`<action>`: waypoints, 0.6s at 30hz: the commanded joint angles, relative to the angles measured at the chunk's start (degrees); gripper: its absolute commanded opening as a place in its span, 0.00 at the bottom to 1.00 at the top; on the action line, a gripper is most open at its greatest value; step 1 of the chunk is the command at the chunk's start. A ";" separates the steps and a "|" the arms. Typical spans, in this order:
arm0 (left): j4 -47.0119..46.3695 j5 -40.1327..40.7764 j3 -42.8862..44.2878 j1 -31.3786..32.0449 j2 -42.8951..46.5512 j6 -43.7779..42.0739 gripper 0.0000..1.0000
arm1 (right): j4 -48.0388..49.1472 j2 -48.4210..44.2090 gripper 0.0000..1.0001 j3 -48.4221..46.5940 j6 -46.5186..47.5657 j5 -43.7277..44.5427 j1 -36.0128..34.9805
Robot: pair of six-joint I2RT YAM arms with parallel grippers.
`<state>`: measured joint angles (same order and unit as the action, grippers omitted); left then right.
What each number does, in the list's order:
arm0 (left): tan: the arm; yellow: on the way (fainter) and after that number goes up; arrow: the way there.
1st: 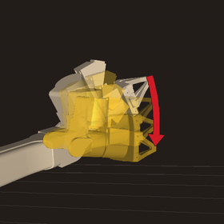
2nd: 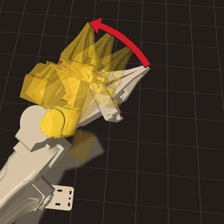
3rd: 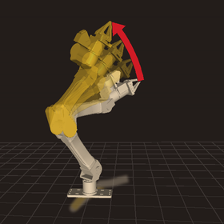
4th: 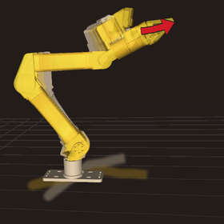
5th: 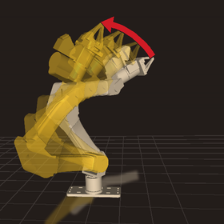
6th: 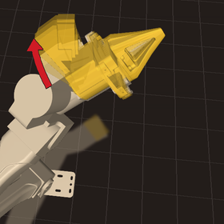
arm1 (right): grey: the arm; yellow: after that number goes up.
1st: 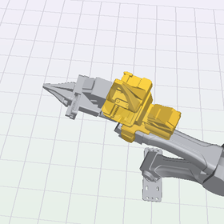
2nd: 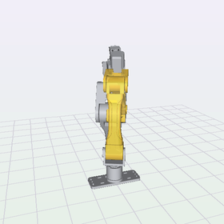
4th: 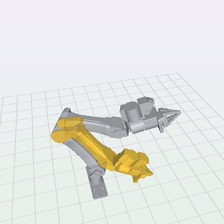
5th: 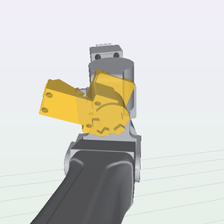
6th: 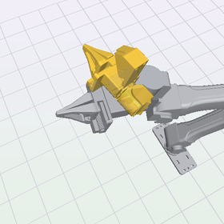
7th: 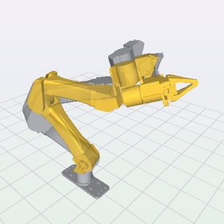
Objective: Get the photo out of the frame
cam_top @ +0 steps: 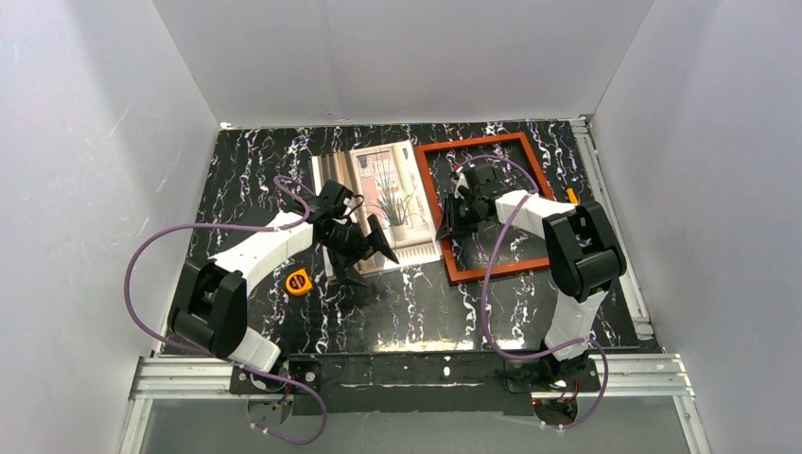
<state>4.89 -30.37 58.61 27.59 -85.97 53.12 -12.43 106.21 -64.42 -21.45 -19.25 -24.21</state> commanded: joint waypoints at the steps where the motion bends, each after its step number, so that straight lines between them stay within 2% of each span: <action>1: 5.12 -1.01 -0.99 -0.18 2.05 -0.60 0.98 | -3.68 0.45 0.27 -3.06 2.82 2.66 -0.40; 3: 5.58 -1.00 -0.96 -0.23 2.33 -0.88 0.98 | -3.79 -0.14 0.24 -3.24 2.72 2.96 -0.40; 18: 4.94 -1.84 -3.83 -0.70 3.84 -0.47 0.98 | -6.56 -1.00 0.21 -6.37 4.23 2.77 1.19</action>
<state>4.84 -30.57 56.36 27.18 -84.82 52.73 -19.27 106.24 -68.12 -18.96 -17.72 -23.94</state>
